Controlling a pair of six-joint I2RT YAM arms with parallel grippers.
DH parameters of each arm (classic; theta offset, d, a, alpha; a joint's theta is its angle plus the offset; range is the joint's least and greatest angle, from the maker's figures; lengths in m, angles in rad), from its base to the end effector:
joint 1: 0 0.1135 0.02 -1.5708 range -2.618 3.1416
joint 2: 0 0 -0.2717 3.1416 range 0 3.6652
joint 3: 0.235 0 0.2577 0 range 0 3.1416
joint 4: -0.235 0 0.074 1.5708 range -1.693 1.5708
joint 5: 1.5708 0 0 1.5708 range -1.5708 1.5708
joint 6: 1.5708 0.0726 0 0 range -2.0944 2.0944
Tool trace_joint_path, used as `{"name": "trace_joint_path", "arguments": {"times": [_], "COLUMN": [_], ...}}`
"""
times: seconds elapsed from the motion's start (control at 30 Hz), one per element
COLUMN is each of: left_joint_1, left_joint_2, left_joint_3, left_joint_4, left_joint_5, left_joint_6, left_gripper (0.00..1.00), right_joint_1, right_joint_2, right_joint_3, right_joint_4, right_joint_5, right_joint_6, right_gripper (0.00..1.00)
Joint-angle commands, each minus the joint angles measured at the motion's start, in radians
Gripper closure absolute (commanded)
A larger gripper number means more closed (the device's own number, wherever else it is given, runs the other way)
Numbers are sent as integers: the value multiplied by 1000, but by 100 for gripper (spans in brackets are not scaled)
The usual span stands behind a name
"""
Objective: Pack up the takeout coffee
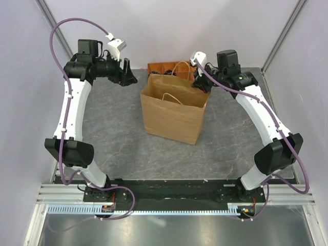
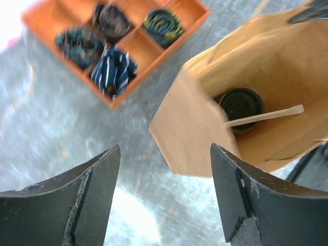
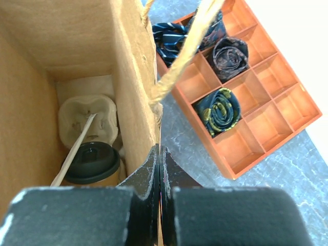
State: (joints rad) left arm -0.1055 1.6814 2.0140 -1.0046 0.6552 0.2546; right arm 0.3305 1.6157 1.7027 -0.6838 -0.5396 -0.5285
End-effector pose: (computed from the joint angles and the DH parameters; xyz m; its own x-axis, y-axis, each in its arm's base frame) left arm 0.3635 -0.0830 0.4402 -0.4587 0.2494 -0.8529 0.6956 0.6980 -0.1700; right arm 0.3562 0.1616 0.3899 -0.1160 -0.4971 -0.8599 -0.8556 0.4897 -0.1677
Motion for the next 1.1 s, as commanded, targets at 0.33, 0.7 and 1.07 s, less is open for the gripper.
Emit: {"name": "trace_joint_path", "arguments": {"times": [0.33, 0.7, 1.07], "left_joint_1": [102, 239, 377], "left_joint_2": [-68, 46, 250], "left_joint_3": [-196, -115, 67], "left_joint_4": [72, 73, 9], "left_joint_5": [-42, -8, -19], "left_joint_6": [-146, -230, -241], "left_gripper": [0, 0, 0], "right_joint_1": [-5, -28, -362], "right_joint_2": [-29, -115, -74], "right_joint_3": [77, 176, 177], "right_joint_4": [79, 78, 76], "right_joint_5": [10, 130, 123], "right_joint_6": [22, 203, 452], "right_gripper": [52, 5, 2]}}
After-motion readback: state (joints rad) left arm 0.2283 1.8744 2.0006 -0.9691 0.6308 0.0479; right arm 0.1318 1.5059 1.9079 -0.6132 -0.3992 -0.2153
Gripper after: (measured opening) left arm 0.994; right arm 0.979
